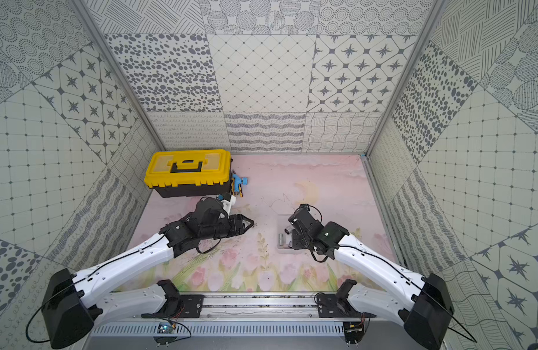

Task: Put the socket on the desktop into the storage box
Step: Place the socket head in the storage box.

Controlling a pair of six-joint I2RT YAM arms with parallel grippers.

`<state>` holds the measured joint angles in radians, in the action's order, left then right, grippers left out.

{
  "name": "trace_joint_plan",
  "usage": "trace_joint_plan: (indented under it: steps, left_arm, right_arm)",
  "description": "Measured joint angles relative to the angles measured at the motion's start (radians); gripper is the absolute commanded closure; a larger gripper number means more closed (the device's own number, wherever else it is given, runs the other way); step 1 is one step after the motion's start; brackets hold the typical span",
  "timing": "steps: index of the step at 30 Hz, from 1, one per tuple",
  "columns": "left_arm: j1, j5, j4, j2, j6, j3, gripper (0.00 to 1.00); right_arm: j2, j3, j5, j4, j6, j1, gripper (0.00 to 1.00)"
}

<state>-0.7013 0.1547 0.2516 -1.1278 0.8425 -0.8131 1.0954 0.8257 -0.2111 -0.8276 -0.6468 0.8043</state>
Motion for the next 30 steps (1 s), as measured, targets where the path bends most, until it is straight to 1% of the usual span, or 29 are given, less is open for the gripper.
trace_joint_plan:
  steps: [7, 10, 11, 13, 17, 21, 23, 27, 30]
  left_arm:
    - [0.014, -0.005, 0.003, -0.005, 0.0, 0.022, 0.44]
    - [0.021, -0.004, 0.004, -0.006, 0.0, 0.031, 0.42]
    - [0.023, -0.005, 0.004, -0.007, 0.0, 0.033, 0.42]
    - [0.027, -0.005, 0.004, -0.008, 0.0, 0.037, 0.41]
    - [0.035, -0.005, 0.003, -0.01, 0.0, 0.043, 0.42]
    - [0.045, -0.007, 0.004, -0.011, 0.001, 0.051, 0.41]
    - [0.048, -0.008, 0.005, -0.011, 0.001, 0.056, 0.41]
    - [0.055, -0.018, 0.016, -0.013, 0.005, 0.059, 0.4]
    - [0.061, -0.038, 0.031, -0.013, 0.019, 0.061, 0.4]
  right_arm:
    - [0.104, 0.001, -0.006, 0.039, 0.0, 0.023, 0.99]
    - [0.122, 0.001, -0.013, 0.04, -0.001, 0.026, 0.73]
    - [0.125, 0.002, -0.015, 0.04, -0.005, 0.026, 0.67]
    - [0.13, 0.009, -0.02, 0.039, -0.005, 0.029, 0.59]
    - [0.131, 0.034, -0.029, 0.041, 0.0, 0.05, 0.53]
    - [0.131, 0.065, -0.042, 0.04, 0.002, 0.076, 0.53]
    - [0.131, 0.078, -0.049, 0.04, 0.002, 0.09, 0.55]
    - [0.131, 0.091, -0.057, 0.046, 0.006, 0.128, 0.66]
    - [0.135, 0.095, -0.05, 0.081, 0.005, 0.169, 0.69]
